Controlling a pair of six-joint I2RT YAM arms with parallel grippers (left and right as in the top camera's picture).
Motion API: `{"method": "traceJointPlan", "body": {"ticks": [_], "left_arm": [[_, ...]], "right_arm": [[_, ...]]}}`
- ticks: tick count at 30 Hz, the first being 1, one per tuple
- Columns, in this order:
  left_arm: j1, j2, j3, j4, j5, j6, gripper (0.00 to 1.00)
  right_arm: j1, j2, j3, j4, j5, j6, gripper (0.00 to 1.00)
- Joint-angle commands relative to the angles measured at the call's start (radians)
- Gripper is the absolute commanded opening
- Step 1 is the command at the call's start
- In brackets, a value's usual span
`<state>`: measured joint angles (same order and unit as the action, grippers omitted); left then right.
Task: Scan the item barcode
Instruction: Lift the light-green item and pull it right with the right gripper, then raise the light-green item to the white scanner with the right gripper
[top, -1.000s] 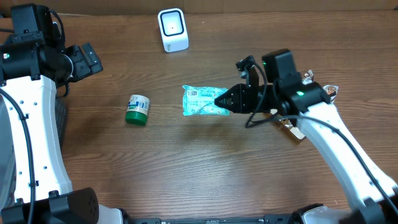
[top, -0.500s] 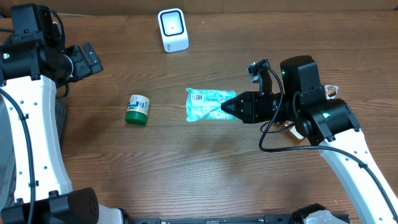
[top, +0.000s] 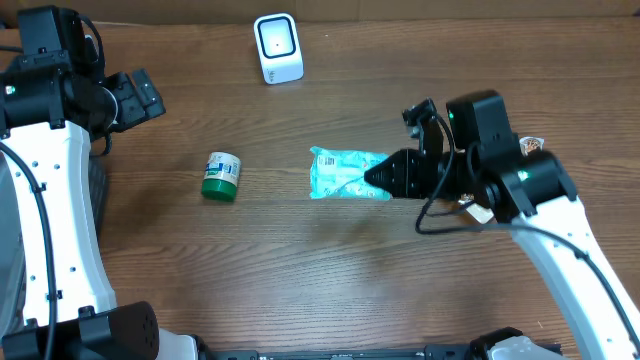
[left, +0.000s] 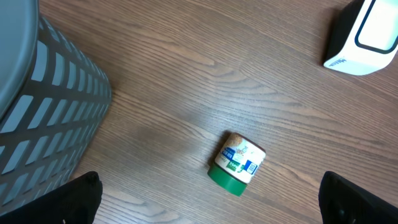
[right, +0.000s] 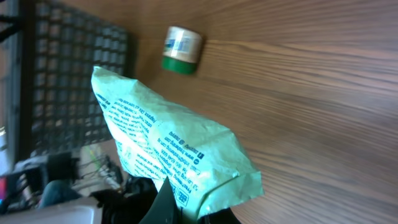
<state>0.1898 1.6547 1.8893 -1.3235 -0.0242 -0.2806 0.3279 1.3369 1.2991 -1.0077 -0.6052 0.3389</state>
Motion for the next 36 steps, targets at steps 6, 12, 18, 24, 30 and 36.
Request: {"method": "traceJointPlan", "body": {"ticks": [6, 12, 18, 24, 30, 36], "left_arm": [[-0.001, 0.006, -0.005, 0.0, -0.009, 0.012, 1.0], [-0.001, 0.006, -0.005, 0.0, -0.009, 0.012, 1.0], [-0.001, 0.006, -0.005, 0.0, -0.009, 0.012, 1.0], [-0.001, 0.006, -0.005, 0.0, -0.009, 0.012, 1.0], [-0.001, 0.006, -0.005, 0.0, -0.009, 0.012, 0.99], [-0.001, 0.006, -0.005, 0.0, -0.009, 0.012, 0.99]], "right_arm": [[-0.001, 0.26, 0.454, -0.136, 0.277, -0.053, 0.04], [0.039, 0.515, 0.777, -0.154, 0.539, -0.058, 0.04], [0.119, 0.681, 0.878, 0.053, 0.859, -0.202, 0.04], [0.2, 0.824, 0.878, 0.422, 1.099, -0.52, 0.04], [0.246, 0.971, 0.875, 0.789, 1.239, -0.88, 0.04], [0.254, 1.089, 0.873, 0.999, 1.271, -1.146, 0.04]]}}
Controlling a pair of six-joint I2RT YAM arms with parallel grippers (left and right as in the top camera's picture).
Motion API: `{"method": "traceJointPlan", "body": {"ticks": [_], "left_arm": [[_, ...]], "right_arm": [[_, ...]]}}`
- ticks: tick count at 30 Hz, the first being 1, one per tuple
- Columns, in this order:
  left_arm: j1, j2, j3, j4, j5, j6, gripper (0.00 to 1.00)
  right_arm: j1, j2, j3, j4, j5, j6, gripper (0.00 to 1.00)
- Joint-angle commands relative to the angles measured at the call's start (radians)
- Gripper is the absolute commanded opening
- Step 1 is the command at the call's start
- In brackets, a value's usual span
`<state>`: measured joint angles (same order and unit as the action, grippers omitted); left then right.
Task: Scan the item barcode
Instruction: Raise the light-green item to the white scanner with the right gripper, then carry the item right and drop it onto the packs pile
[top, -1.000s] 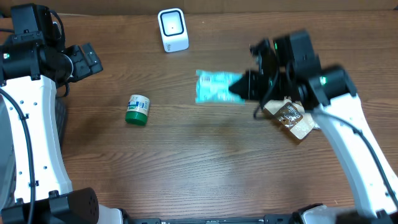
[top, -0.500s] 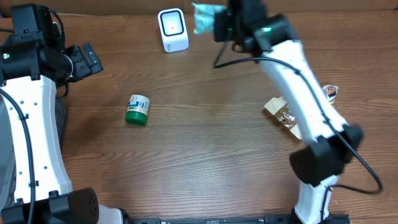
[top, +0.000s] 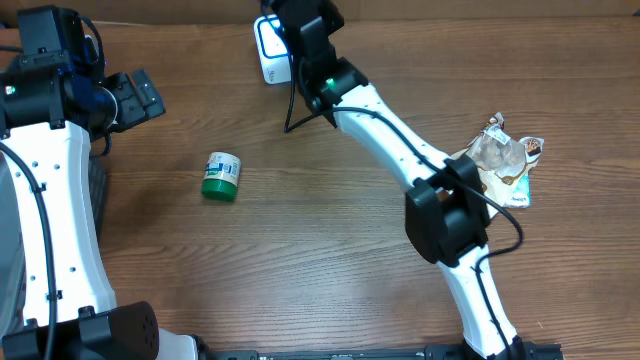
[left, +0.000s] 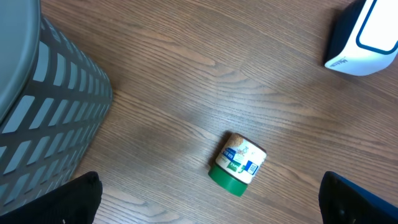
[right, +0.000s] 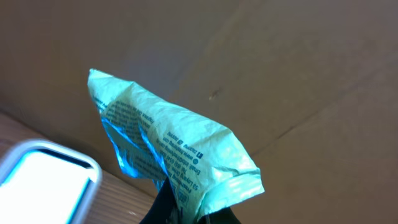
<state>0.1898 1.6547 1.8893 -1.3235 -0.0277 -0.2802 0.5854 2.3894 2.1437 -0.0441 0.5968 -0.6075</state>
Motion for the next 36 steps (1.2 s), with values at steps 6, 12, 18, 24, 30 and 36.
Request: {"method": "traceJointPlan", "body": {"ticks": [6, 12, 18, 24, 30, 36], "left_arm": [[-0.001, 0.006, -0.005, 0.0, -0.006, 0.011, 1.0], [-0.001, 0.006, -0.005, 0.0, -0.006, 0.011, 0.99], [-0.001, 0.006, -0.005, 0.0, -0.006, 0.011, 1.0], [-0.001, 0.006, -0.005, 0.0, -0.006, 0.011, 0.99], [-0.001, 0.006, -0.005, 0.0, -0.006, 0.011, 0.99], [-0.001, 0.006, -0.005, 0.0, -0.006, 0.011, 0.99]], "right_arm": [[-0.004, 0.083, 0.029, 0.092, 0.071, -0.21, 0.04], [0.008, 0.083, 0.029, 0.102, 0.06, -0.21, 0.04], [0.014, 0.083, 0.029, 0.064, 0.056, -0.209, 0.04], [0.014, 0.083, 0.029, 0.065, 0.053, -0.209, 0.04], [0.016, 0.079, 0.029, 0.066, 0.053, -0.2, 0.04], [0.016, -0.016, 0.029, -0.012, 0.012, 0.037, 0.04]]}}
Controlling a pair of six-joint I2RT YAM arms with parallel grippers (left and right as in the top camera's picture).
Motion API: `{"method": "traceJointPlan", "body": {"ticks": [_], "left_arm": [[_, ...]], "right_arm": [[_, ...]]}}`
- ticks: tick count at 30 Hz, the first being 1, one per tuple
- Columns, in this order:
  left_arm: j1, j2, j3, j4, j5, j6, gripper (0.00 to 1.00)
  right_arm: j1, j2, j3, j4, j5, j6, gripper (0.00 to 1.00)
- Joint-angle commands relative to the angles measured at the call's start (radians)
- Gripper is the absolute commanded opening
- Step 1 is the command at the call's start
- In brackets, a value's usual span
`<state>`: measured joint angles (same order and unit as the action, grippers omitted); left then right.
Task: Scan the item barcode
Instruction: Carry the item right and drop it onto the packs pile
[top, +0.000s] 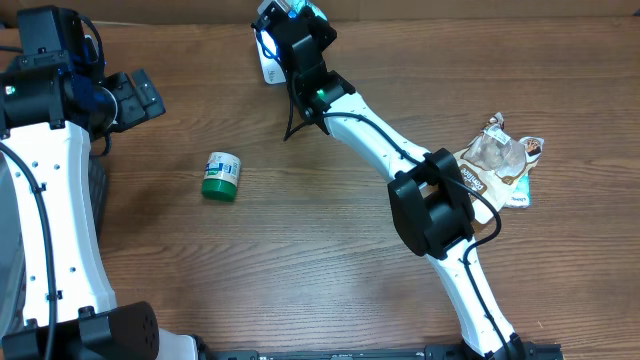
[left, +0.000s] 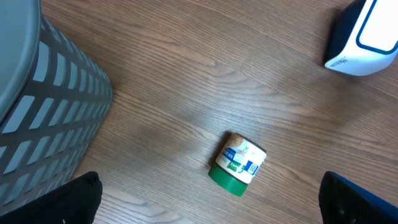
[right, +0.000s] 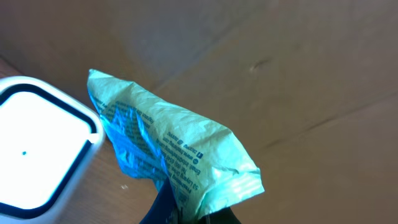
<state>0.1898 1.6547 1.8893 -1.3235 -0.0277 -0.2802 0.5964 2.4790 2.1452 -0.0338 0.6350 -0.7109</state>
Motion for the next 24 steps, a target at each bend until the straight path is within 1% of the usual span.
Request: {"method": "traceJointPlan", "body": {"ticks": [1, 4, 7, 10, 14, 17, 20, 22, 24], "left_arm": [[-0.001, 0.006, -0.005, 0.0, -0.006, 0.011, 1.0], [-0.001, 0.006, -0.005, 0.0, -0.006, 0.011, 0.99], [-0.001, 0.006, -0.005, 0.0, -0.006, 0.011, 0.99], [-0.001, 0.006, -0.005, 0.0, -0.006, 0.011, 0.99], [-0.001, 0.006, -0.005, 0.0, -0.006, 0.011, 1.0], [-0.001, 0.006, -0.005, 0.0, -0.006, 0.011, 0.99], [-0.001, 0.006, -0.005, 0.0, -0.006, 0.011, 1.0], [-0.001, 0.006, -0.005, 0.0, -0.006, 0.011, 0.99], [-0.001, 0.006, -0.005, 0.0, -0.006, 0.011, 0.99]], "right_arm": [[0.004, -0.127, 0.027, -0.048, -0.041, 0.153, 0.04], [0.004, -0.224, 0.027, -0.155, -0.084, 0.223, 0.04], [0.0, -0.323, 0.027, -0.29, -0.153, 0.332, 0.04], [-0.018, -0.423, 0.027, -0.455, -0.239, 0.497, 0.04], [-0.079, -0.543, 0.027, -0.726, -0.367, 0.735, 0.04], [-0.155, -0.604, 0.027, -0.941, -0.463, 0.831, 0.04], [-0.249, -0.622, 0.027, -1.13, -0.537, 0.911, 0.04], [-0.317, -0.618, 0.024, -1.235, -0.587, 0.932, 0.04], [-0.386, -0.611, -0.002, -1.303, -0.641, 0.933, 0.04]]}}
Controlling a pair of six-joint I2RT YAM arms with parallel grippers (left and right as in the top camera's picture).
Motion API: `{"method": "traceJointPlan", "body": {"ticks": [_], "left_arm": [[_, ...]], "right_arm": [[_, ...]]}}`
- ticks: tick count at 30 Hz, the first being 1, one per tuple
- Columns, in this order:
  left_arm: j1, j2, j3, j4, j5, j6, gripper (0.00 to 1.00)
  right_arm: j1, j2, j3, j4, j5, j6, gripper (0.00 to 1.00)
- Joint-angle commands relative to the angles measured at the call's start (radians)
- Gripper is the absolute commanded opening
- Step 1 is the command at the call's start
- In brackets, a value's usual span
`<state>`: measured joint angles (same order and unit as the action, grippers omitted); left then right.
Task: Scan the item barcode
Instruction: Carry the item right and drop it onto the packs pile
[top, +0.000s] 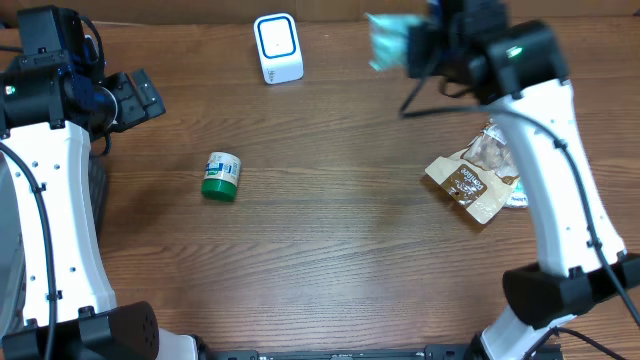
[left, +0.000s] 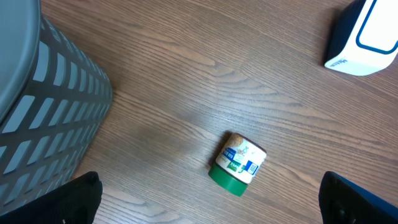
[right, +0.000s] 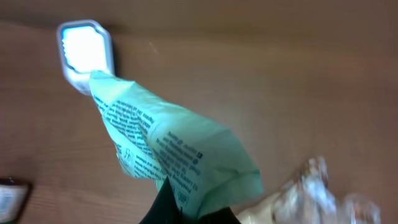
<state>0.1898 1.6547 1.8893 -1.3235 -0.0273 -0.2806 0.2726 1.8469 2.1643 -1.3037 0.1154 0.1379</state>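
My right gripper (top: 412, 45) is shut on a light green plastic packet (top: 388, 38) with printed text, held high over the back right of the table. In the right wrist view the green packet (right: 168, 146) hangs from my right gripper (right: 186, 208), with the white scanner (right: 86, 53) far behind it. On the overhead view the scanner (top: 278, 48) stands at the back centre, well left of the packet. My left gripper (left: 211, 208) is open and empty, high at the left.
A green-lidded jar (top: 221, 176) lies on its side left of centre, also below the left wrist as jar (left: 237, 165). A brown snack bag (top: 472, 182) lies at the right under my right arm. A grey mesh basket (left: 43, 106) stands at the left edge.
My right gripper, still holding the green packet, has moved from right at the scanner to the back right, well away from it. The left arm has not moved.
The right gripper first held the packet low over the table's middle, right of the jar. Then it held it against the scanner at the back, and stayed there at the following moment. Now the packet is off to the right. The left arm stayed still.
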Motion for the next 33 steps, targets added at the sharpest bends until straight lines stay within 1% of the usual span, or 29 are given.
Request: {"method": "traceJointPlan", "body": {"ticks": [1, 7, 13, 18, 22, 25, 31, 33], "left_arm": [[-0.001, 0.006, -0.005, 0.0, -0.006, 0.012, 0.99], [-0.001, 0.006, -0.005, 0.0, -0.006, 0.012, 0.99], [-0.001, 0.006, -0.005, 0.0, -0.006, 0.012, 0.99], [-0.001, 0.006, -0.005, 0.0, -0.006, 0.012, 1.0], [-0.001, 0.006, -0.005, 0.0, -0.006, 0.012, 1.0], [-0.001, 0.006, -0.005, 0.0, -0.006, 0.012, 1.0], [-0.001, 0.006, -0.005, 0.0, -0.006, 0.012, 0.99], [-0.001, 0.006, -0.005, 0.0, -0.006, 0.012, 1.0]], "right_arm": [[-0.085, 0.022, -0.035, -0.047, -0.137, 0.084, 0.04], [-0.214, 0.023, -0.204, -0.055, -0.163, 0.093, 0.04], [-0.296, 0.023, -0.394, 0.047, -0.163, 0.125, 0.04], [-0.311, 0.024, -0.552, 0.212, -0.154, 0.116, 0.04], [-0.311, 0.027, -0.663, 0.337, -0.094, 0.117, 0.04], [-0.31, 0.027, -0.734, 0.412, -0.09, 0.121, 0.04], [-0.319, 0.028, -0.801, 0.439, 0.043, 0.166, 0.04], [-0.325, 0.028, -0.805, 0.435, 0.057, 0.174, 0.05]]}}
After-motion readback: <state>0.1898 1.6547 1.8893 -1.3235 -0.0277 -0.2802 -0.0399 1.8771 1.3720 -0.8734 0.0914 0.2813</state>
